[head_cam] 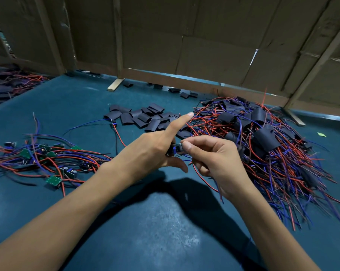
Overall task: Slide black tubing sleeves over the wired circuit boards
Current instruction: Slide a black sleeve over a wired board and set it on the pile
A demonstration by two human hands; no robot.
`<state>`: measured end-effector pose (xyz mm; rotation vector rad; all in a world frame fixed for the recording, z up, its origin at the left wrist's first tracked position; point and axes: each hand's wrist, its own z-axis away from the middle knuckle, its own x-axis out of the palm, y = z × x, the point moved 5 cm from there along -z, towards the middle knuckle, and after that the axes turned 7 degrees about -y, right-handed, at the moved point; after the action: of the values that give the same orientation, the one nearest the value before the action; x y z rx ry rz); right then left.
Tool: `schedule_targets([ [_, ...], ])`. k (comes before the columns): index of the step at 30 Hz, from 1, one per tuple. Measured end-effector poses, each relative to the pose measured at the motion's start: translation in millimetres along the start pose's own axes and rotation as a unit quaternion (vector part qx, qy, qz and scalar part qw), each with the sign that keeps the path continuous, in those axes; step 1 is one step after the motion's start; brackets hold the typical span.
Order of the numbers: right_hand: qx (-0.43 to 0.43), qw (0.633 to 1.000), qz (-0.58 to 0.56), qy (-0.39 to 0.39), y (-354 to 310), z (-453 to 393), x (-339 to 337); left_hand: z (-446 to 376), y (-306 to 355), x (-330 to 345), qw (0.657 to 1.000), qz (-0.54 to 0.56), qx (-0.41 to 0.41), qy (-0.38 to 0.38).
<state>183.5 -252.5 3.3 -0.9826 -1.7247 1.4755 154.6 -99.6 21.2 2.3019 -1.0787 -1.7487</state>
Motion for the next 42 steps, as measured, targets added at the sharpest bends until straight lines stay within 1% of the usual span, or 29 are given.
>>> schedule_targets([
  [3, 0.007, 0.999, 0.03, 0.016, 1.4, 0.7, 3.5, 1.0, -0.1, 0.3, 1.0, 0.014, 0.007, 0.006],
  [6, -0.002, 0.997, 0.074, 0.037, 2.2, 1.7, 7.0, 1.8, -0.6, 2.7, 1.0, 0.021, 0.005, -0.006],
  [10, 0.01, 0.996, 0.054, 0.075, 8.7, 2.6, 16.6, 0.9, -2.0, 7.2, 0.999, 0.014, 0.022, -0.024],
  [12, 0.025, 0.994, 0.072, 0.078, 9.8, 2.4, 18.3, 0.2, -2.8, 10.1, 0.999, 0.01, 0.032, -0.03],
  [14, 0.021, 0.994, 0.088, 0.068, 6.8, 1.8, 17.1, -1.0, -4.3, 11.8, 0.998, 0.031, 0.028, -0.038],
  [16, -0.015, 0.995, 0.073, 0.061, -2.5, 1.6, 11.9, -1.2, -5.0, 9.9, 0.996, 0.072, 0.035, -0.032],
  [17, -0.044, 0.994, 0.073, 0.072, -9.9, 2.2, 5.6, -1.4, -7.0, 6.2, 0.996, 0.082, 0.042, -0.018],
  [18, -0.079, 0.988, 0.083, 0.099, -18.5, 3.5, -4.7, -2.0, -11.4, 0.3, 0.996, 0.082, 0.044, -0.001],
  [19, -0.117, 0.977, 0.101, 0.145, -28.0, 6.0, -18.6, -2.9, -19.2, -6.6, 0.997, 0.071, 0.031, 0.014],
  [20, -0.154, 0.958, 0.126, 0.208, -37.6, 10.0, -35.2, -2.8, -30.5, -13.2, 0.998, 0.049, -0.003, 0.028],
  [21, -0.187, 0.929, 0.157, 0.278, -45.8, 15.6, -52.0, -2.0, -44.9, -18.3, 0.998, 0.008, -0.051, 0.033],
  [22, -0.207, 0.897, 0.188, 0.343, -52.0, 21.6, -67.3, 0.3, -62.4, -21.5, 0.991, -0.062, -0.115, 0.017],
  [23, -0.211, 0.869, 0.214, 0.394, -55.6, 26.8, -80.8, 4.5, -82.0, -22.5, 0.97, -0.141, -0.197, -0.027],
  [24, -0.198, 0.849, 0.242, 0.425, -56.8, 29.8, -92.5, 11.3, -99.0, -21.8, 0.936, -0.196, -0.279, -0.087],
  [25, -0.167, 0.837, 0.285, 0.437, -55.8, 30.0, -101.7, 19.3, -110.8, -21.0, 0.902, -0.217, -0.343, -0.146],
  [26, -0.121, 0.825, 0.34, 0.434, -52.7, 28.0, -107.2, 25.8, -117.0, -21.7, 0.881, -0.214, -0.38, -0.183],
  [27, -0.068, 0.812, 0.389, 0.429, -48.4, 25.9, -109.2, 27.7, -119.0, -23.8, 0.879, -0.201, -0.387, -0.193],
  [28, -0.027, 0.799, 0.417, 0.431, -45.1, 24.8, -106.7, 25.5, -117.3, -27.1, 0.892, -0.182, -0.373, -0.18],
  [29, -0.009, 0.789, 0.431, 0.438, -44.4, 24.9, -98.8, 21.6, -113.0, -30.1, 0.909, -0.163, -0.349, -0.161],
  [30, -0.02, 0.78, 0.444, 0.441, -46.1, 25.5, -87.3, 18.1, -107.0, -31.4, 0.92, -0.15, -0.33, -0.146],
  [31, -0.052, 0.768, 0.464, 0.439, -49.4, 26.8, -73.1, 15.4, -100.4, -30.7, 0.926, -0.144, -0.321, -0.135],
  [33, -0.154, 0.738, 0.503, 0.422, -55.1, 30.8, -44.8, 12.4, -90.5, -26.0, 0.93, -0.141, -0.312, -0.133],
  [35, -0.273, 0.713, 0.52, 0.383, -55.8, 36.0, -21.1, 11.7, -87.4, -21.5, 0.934, -0.145, -0.289, -0.151],
  [36, -0.326, 0.707, 0.519, 0.354, -54.5, 37.8, -11.4, 12.8, -87.3, -22.1, 0.936, -0.137, -0.276, -0.168],
  [37, -0.365, 0.708, 0.513, 0.32, -52.5, 38.3, -3.4, 14.7, -87.1, -24.3, 0.937, -0.12, -0.266, -0.193],
  [38, -0.385, 0.715, 0.509, 0.285, -49.6, 37.7, 2.9, 17.0, -87.0, -27.1, 0.937, -0.093, -0.258, -0.216],
  [40, -0.385, 0.737, 0.509, 0.223, -41.4, 33.1, 11.4, 21.5, -85.6, -28.7, 0.935, -0.025, -0.245, -0.254],
  [41, -0.377, 0.747, 0.509, 0.202, -37.1, 30.7, 14.0, 23.2, -84.2, -27.9, 0.932, -0.015, -0.239, -0.271],
  [42, -0.369, 0.755, 0.508, 0.189, -33.5, 28.8, 15.3, 23.6, -83.4, -26.8, 0.929, -0.028, -0.234, -0.284],
])
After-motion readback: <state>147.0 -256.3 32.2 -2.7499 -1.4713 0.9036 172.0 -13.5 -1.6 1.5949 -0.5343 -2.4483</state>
